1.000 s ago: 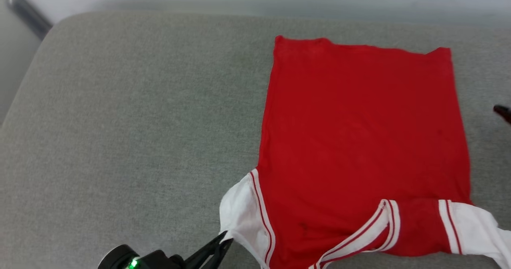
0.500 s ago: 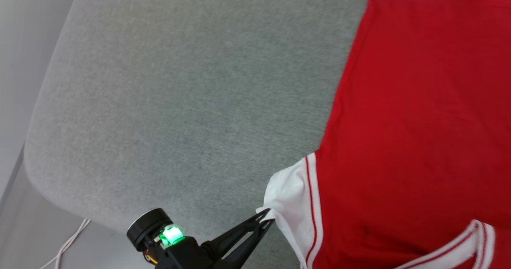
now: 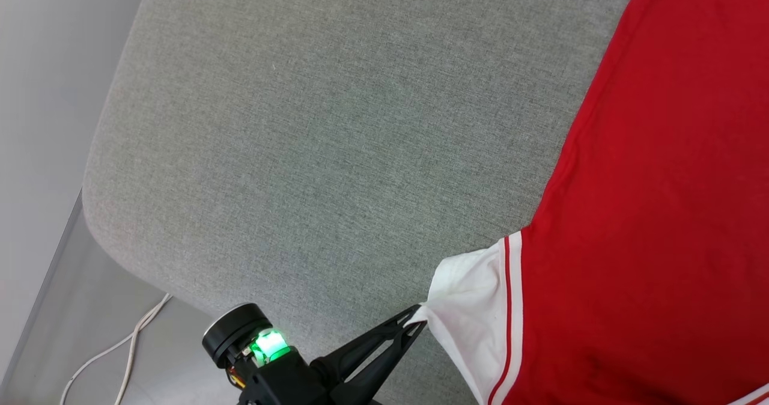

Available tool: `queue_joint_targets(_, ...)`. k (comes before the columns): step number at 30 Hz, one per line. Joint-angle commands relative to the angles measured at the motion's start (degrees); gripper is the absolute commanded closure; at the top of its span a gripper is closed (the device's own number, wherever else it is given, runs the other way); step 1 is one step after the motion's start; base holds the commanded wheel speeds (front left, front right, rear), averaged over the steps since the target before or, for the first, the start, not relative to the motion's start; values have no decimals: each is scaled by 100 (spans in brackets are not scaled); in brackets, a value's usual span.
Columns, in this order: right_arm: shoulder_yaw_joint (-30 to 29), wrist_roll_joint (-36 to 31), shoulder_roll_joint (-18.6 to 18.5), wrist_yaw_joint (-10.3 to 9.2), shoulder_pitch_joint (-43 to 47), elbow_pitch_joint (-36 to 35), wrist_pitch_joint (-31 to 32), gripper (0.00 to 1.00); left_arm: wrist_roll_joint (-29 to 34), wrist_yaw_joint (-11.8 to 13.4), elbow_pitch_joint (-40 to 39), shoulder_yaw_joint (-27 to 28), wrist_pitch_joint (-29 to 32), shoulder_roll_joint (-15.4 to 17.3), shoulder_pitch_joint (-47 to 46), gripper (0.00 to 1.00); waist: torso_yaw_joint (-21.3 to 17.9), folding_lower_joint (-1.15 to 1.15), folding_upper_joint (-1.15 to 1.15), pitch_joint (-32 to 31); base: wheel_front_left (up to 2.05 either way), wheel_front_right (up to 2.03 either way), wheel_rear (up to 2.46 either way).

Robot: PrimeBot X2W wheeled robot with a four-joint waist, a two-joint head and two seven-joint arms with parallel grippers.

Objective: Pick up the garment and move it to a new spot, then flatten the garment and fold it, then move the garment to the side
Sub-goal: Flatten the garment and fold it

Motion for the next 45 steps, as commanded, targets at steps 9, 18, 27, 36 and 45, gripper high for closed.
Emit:
queue_joint_targets(9, 29, 30, 257, -2, 738, 320, -119, 100, 35, 18, 180, 91, -72, 100, -54, 100, -260, 0, 0, -332, 0, 0, 0)
queue_joint_targets(18, 403, 403, 486, -3, 1585, 549, -600, 100, 37, 251, 276, 230, -12, 276, 141, 100, -996, 0, 0, -1288, 0, 0, 0)
queue_joint_targets(27, 876, 1245, 558, -2, 2733, 81, -985, 100, -95, 618, 548, 415, -105, 473, 676, 100, -1855, 0, 0, -2118, 0, 0, 0)
queue_joint_targets(36, 453, 1861, 991, -2, 4533, -998, -1326, 100, -458, 745, 947, 565, -487, 419, 1082, 100, -2352, 0, 0, -2616, 0, 0, 0)
queue_joint_targets(45, 238, 2046, 1523, -2, 5776, -1520, -1730, 100, -694, 884, 1149, 756, -709, 348, 1251, 100, -2609, 0, 0, -2841, 0, 0, 0)
